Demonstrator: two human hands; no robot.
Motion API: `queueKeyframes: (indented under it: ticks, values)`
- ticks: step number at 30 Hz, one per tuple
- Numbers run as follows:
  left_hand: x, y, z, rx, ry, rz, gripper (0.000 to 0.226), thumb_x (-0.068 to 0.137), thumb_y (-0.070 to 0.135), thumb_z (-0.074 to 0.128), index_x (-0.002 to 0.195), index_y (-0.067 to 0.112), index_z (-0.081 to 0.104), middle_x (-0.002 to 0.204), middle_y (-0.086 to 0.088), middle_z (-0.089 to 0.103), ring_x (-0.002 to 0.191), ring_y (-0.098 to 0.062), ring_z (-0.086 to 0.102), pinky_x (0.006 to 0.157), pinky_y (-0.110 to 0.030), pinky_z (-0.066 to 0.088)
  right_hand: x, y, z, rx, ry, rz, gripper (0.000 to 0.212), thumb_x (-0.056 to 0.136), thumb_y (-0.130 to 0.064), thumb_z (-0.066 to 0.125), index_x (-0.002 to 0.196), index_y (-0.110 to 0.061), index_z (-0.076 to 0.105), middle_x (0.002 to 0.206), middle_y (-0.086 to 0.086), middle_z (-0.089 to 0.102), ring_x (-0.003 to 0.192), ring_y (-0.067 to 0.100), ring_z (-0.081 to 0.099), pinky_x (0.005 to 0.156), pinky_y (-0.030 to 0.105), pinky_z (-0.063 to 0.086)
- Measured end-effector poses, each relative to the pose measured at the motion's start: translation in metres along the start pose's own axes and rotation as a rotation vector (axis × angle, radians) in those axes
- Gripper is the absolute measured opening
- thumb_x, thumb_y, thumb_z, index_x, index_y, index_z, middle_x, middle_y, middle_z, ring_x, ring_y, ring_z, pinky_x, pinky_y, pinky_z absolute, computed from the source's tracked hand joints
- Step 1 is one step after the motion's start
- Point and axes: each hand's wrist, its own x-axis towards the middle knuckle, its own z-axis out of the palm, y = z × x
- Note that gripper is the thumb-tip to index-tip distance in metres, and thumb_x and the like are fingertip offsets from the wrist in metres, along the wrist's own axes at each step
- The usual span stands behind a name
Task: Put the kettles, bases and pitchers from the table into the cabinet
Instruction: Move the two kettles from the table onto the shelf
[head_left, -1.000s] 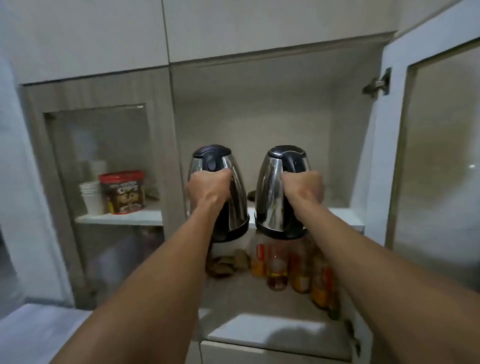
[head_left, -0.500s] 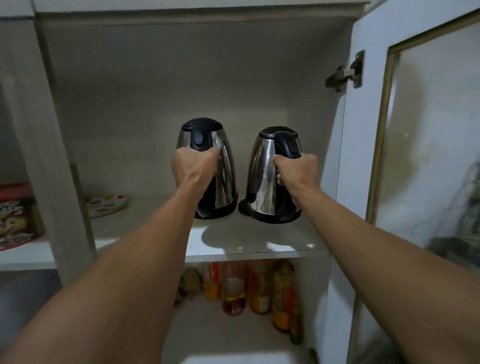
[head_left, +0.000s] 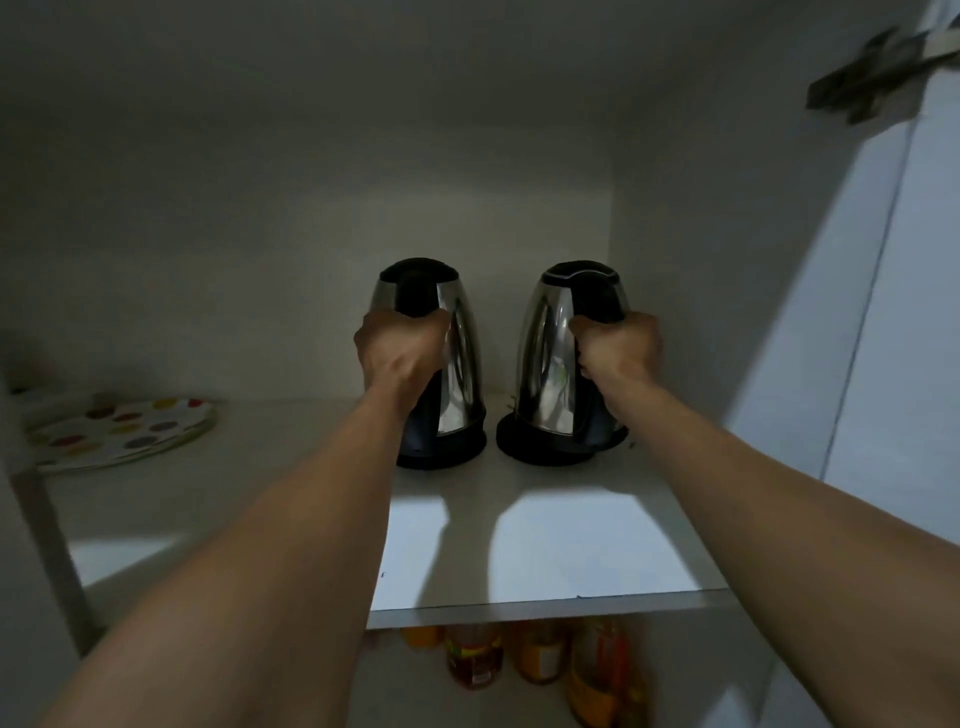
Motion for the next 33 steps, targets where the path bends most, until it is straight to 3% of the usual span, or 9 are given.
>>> queueKeyframes:
  ticks: [7,11,15,18,21,23,25,29,33]
  values:
    - [0.030,-0.025,0.016,0.040,-0.034,-0.081,0.050,0.069,0.037,0.065,0.102,0.000,0.070,0.092,-0.016,0.074,0.080,-0.031,0.073,0.072,-0.037,0.063,0.022,0.027,0.027,-0.018,-0.021,0.048,0.019,0.070,-0.031,0.068,0.064,-0.015,0.061,0.081,0.020,0.073,0.076,0.039,0.072,0.069,0.055,0.062]
    - [0.040,-0.029,0.019,0.022,-0.048,-0.071,0.059,0.059,0.037,0.060,0.102,-0.002,0.070,0.092,-0.018,0.074,0.081,-0.034,0.074,0.070,-0.040,0.063,0.028,0.029,0.035,0.037,-0.066,0.062,0.016,0.074,-0.024,0.069,0.068,-0.010,0.062,0.072,0.015,0.067,0.058,0.030,0.064,0.055,0.038,0.056]
    - [0.048,-0.033,0.021,0.030,-0.056,-0.058,0.045,0.069,0.030,0.063,0.098,-0.004,0.069,0.087,-0.019,0.073,0.068,-0.032,0.070,0.070,-0.043,0.064,0.031,0.033,0.043,0.072,-0.131,0.075,0.015,0.077,-0.017,0.068,0.069,-0.008,0.060,0.068,0.012,0.062,0.050,0.022,0.056,0.044,0.025,0.045]
    - [0.048,-0.037,0.025,0.064,-0.069,-0.066,0.021,0.077,0.021,0.062,0.078,0.000,0.066,0.066,-0.013,0.068,0.055,-0.026,0.063,0.070,-0.044,0.063,0.030,0.035,0.047,0.025,-0.150,0.066,0.017,0.079,-0.018,0.068,0.067,-0.009,0.059,0.068,0.012,0.064,0.050,0.022,0.057,0.049,0.027,0.048]
    - [0.049,-0.041,0.027,0.035,-0.057,-0.090,0.017,0.077,0.019,0.061,0.067,0.005,0.062,0.057,-0.010,0.064,0.052,-0.025,0.061,0.071,-0.044,0.063,0.029,0.036,0.047,0.028,-0.135,0.056,0.015,0.078,-0.019,0.068,0.070,-0.008,0.061,0.070,0.013,0.065,0.053,0.024,0.059,0.053,0.031,0.051]
    - [0.048,-0.045,0.029,0.034,-0.052,-0.090,0.020,0.075,0.022,0.063,0.077,0.003,0.067,0.069,-0.012,0.070,0.060,-0.028,0.067,0.070,-0.039,0.063,0.025,0.038,0.045,0.006,-0.106,0.030,0.012,0.078,-0.020,0.069,0.073,-0.011,0.062,0.074,0.010,0.067,0.062,0.026,0.064,0.059,0.037,0.057]
    - [0.041,-0.053,0.029,0.111,-0.021,-0.090,0.033,0.075,0.025,0.067,0.099,0.002,0.069,0.090,-0.011,0.072,0.079,-0.029,0.070,0.069,-0.030,0.056,0.014,0.047,0.045,-0.056,-0.077,0.005,0.013,0.080,-0.020,0.072,0.090,-0.015,0.066,0.083,0.005,0.066,0.073,0.023,0.064,0.066,0.034,0.053]
    - [0.006,-0.105,0.027,0.319,0.038,-0.133,0.052,0.072,0.036,0.075,0.119,0.014,0.066,0.118,-0.017,0.064,0.107,-0.036,0.063,0.089,-0.033,0.051,-0.015,0.095,0.047,-0.224,0.013,0.125,0.049,0.072,-0.037,0.079,0.117,-0.020,0.067,0.112,0.012,0.066,0.102,0.030,0.066,0.077,0.029,0.047]
    - [-0.003,-0.137,0.024,0.192,-0.101,-0.082,0.043,0.076,0.023,0.077,0.116,0.018,0.064,0.107,0.001,0.063,0.098,-0.021,0.061,0.078,-0.029,0.047,-0.033,0.125,0.050,-0.259,-0.012,0.184,0.060,0.071,-0.033,0.084,0.121,-0.021,0.053,0.122,0.015,0.051,0.105,0.041,0.059,0.091,0.039,0.051]
